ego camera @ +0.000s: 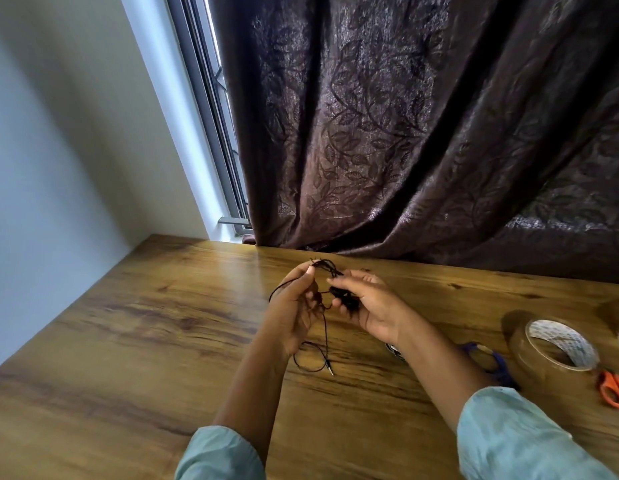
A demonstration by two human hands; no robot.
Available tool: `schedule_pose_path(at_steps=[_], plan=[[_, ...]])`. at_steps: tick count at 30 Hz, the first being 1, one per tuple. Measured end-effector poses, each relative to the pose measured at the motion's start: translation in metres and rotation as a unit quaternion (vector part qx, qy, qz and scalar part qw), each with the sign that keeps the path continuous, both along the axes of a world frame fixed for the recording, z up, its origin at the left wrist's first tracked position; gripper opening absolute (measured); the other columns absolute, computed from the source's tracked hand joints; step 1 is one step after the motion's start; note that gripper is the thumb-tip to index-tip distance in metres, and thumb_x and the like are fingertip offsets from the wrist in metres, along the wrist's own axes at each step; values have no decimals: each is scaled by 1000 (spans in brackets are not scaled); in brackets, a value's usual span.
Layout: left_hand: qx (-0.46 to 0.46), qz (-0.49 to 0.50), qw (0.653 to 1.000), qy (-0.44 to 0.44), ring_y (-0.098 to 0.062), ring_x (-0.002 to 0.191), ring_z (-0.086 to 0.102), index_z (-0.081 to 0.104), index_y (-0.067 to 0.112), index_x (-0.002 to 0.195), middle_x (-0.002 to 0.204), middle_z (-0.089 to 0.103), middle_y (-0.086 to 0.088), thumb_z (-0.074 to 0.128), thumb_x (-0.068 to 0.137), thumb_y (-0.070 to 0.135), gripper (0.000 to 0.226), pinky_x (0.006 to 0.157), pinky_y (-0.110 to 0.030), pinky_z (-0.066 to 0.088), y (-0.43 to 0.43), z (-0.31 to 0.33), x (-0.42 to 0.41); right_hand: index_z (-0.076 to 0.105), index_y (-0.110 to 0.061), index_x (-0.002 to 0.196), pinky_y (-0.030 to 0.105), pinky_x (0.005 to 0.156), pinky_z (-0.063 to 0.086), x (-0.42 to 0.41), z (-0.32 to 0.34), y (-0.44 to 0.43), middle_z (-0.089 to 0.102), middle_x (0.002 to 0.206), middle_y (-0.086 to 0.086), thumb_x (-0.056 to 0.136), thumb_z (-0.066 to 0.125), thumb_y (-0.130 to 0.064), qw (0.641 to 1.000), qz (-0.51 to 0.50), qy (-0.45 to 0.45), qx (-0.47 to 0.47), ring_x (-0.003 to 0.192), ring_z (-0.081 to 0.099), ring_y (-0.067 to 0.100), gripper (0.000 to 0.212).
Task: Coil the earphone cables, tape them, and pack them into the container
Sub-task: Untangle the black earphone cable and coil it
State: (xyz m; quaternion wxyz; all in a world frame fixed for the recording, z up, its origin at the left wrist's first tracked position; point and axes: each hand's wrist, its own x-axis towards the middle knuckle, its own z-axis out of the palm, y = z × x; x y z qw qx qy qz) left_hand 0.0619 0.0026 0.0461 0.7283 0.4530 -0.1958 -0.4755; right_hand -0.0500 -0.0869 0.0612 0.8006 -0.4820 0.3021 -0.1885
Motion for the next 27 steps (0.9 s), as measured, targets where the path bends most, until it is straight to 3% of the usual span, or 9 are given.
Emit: schedule_pose_path(at_steps=[4,7,9,14,17,20,25,27], plan=[[21,27,998,-53,-5,54,52,60,17,93,62,57,5,58,90,19,4,54,-19,42,0,2,-10,54,-16,67,16,38,41,9,-3,2,58,56,0,86,66,-10,989,-131,45,-57,43,54,6,24],[21,47,996,-76,-7,56,52,55,15,90,68,63,0,56,92,19,5,57,-22,41,0,1,-19,54,-13,64,32,49,50,15,-10,1,63,62,5,84,67,-23,944,-210,148,-208,53,62,19,26],[32,61,994,-90,-8,55,52,51,14,91,70,65,-2,54,94,23,10,58,-25,40,-2,0,-24,61,-9,68,39,59,50,16,-8,1,65,65,6,83,66,-33,921,-234,188,-249,64,62,26,28],[73,81,985,-132,-8,56,52,54,16,89,66,64,2,47,97,28,16,65,-30,44,-1,1,-19,69,-12,81,23,50,34,13,2,6,58,63,-2,89,62,-32,975,-180,100,-79,54,48,9,23],[100,76,985,-117,-10,59,52,60,18,93,62,61,2,45,97,36,24,61,-26,40,0,2,-19,64,-17,78,21,46,31,11,1,10,48,55,-4,92,59,-30,978,-143,123,-87,49,41,9,20],[113,77,987,-89,-9,59,53,63,19,93,60,56,2,51,94,41,25,62,-26,42,1,3,-21,68,-22,92,15,40,32,9,0,10,58,70,-4,92,58,-15,974,-140,138,-109,52,39,5,12],[96,59,987,-113,-7,64,55,63,20,91,68,59,3,60,90,28,9,59,-24,45,5,6,-17,67,-16,101,15,37,31,3,-2,4,54,60,-3,93,51,-9,968,-129,158,-144,47,43,6,20],[94,68,984,-136,-7,66,59,64,19,90,71,64,5,58,92,23,8,55,-21,48,5,9,-19,67,-15,100,14,37,34,1,1,5,63,70,0,93,52,-10,971,-104,162,-144,50,49,6,18]])
